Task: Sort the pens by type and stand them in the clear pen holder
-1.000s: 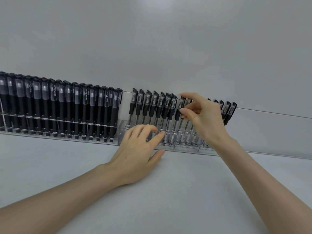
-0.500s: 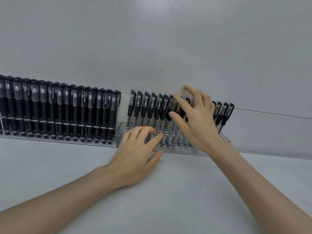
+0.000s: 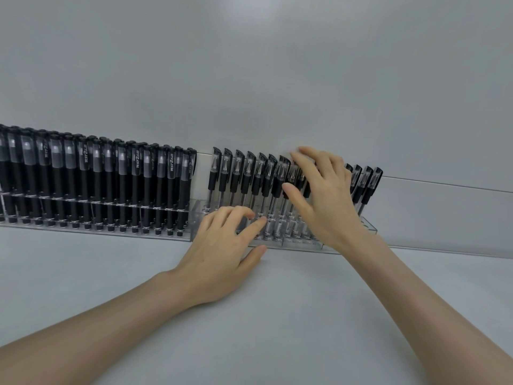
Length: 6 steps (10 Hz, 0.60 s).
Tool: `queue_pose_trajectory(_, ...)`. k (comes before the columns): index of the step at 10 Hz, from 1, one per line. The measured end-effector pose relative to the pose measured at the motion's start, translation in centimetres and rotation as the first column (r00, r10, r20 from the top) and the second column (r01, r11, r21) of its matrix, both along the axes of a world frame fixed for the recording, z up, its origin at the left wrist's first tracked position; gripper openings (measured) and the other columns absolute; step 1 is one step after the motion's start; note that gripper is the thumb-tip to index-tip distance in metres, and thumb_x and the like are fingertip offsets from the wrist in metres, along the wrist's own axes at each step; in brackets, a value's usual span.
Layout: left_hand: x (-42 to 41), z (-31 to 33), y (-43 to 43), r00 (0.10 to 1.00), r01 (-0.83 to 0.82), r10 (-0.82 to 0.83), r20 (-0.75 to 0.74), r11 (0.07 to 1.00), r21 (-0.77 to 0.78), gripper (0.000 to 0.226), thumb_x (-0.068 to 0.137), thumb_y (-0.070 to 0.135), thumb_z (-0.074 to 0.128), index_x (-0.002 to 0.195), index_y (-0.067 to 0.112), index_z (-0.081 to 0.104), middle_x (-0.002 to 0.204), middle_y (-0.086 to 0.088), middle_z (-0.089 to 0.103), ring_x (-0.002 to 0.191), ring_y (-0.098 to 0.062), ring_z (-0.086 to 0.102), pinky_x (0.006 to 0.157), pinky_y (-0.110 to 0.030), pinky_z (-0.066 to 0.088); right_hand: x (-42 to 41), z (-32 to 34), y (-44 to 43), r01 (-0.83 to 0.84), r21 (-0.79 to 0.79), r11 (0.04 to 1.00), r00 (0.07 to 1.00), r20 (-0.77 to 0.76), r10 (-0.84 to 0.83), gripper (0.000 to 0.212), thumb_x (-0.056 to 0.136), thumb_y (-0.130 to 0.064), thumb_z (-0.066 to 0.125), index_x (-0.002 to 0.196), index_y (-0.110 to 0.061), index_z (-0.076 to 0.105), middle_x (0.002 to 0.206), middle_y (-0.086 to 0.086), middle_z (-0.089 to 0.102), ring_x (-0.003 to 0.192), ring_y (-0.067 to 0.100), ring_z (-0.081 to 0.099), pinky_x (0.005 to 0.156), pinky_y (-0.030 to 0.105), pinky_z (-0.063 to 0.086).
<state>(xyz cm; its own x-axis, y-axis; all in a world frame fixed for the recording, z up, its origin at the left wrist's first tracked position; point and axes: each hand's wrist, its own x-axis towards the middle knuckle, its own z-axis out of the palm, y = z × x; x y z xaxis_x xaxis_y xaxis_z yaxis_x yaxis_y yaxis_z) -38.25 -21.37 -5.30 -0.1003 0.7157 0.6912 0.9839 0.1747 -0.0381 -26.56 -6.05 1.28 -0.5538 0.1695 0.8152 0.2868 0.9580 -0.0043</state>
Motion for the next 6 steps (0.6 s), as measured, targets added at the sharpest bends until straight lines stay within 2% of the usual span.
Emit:
queue_pose_trajectory(2,-0.02,-0.13,-0.02,1.0,0.003,-0.003,-0.005,1.0,0.013,0.049,0.09,0.044,0.036,0.123,0.017,0.06,0.114,-0.001,0.057,0.108,-0.017,0.042,0.089,-0.038,0.044,-0.53,0.42,-0.78,0.0,0.03,1.0,0.996,0.094,-0.002,0.052,0.093,-0.045,0.036,0.138,-0.023,0.047,0.147,0.009,0.035,0.13,0.022,0.019,0.103,0.046,0.024)
queue_pose_trajectory(4,-0.1,-0.07,-0.01,1.0,-0.01,0.01,-0.02,1.0,-0.005,0.048,0.09,0.045,0.035,0.123,0.018,0.06,0.114,0.001,0.057,0.108,-0.016,0.041,0.089,-0.037,0.045,-0.35,0.35,-0.77,-0.005,0.008,1.0,0.995,0.099,0.005,0.053,0.092,-0.045,0.035,0.137,-0.021,0.048,0.148,0.01,0.036,0.13,0.021,0.019,0.105,0.044,0.023)
queue_pose_trajectory(5,-0.27,-0.19,-0.06,0.999,0.014,-0.013,-0.037,1.0,0.025,0.047,0.091,0.043,0.036,0.121,0.017,0.06,0.113,0.001,0.057,0.106,-0.015,0.042,0.09,-0.035,0.043,-0.3,0.34,-0.76,-0.022,0.008,1.0,0.999,0.05,0.021,0.048,0.092,-0.042,0.039,0.133,-0.018,0.051,0.144,0.01,0.04,0.128,0.022,0.024,0.102,0.043,0.025)
queue_pose_trajectory(6,-0.22,0.75,-0.21,0.997,0.06,-0.063,0.037,0.995,0.076,0.04,0.091,0.039,0.039,0.112,0.016,0.064,0.108,0.002,0.059,0.101,-0.013,0.045,0.091,-0.03,0.032,-0.24,0.74,-0.77,-0.064,0.013,0.998,0.996,-0.059,0.064,0.039,0.092,-0.034,0.045,0.122,-0.013,0.058,0.131,0.009,0.053,0.12,0.023,0.038,0.097,0.041,0.032)
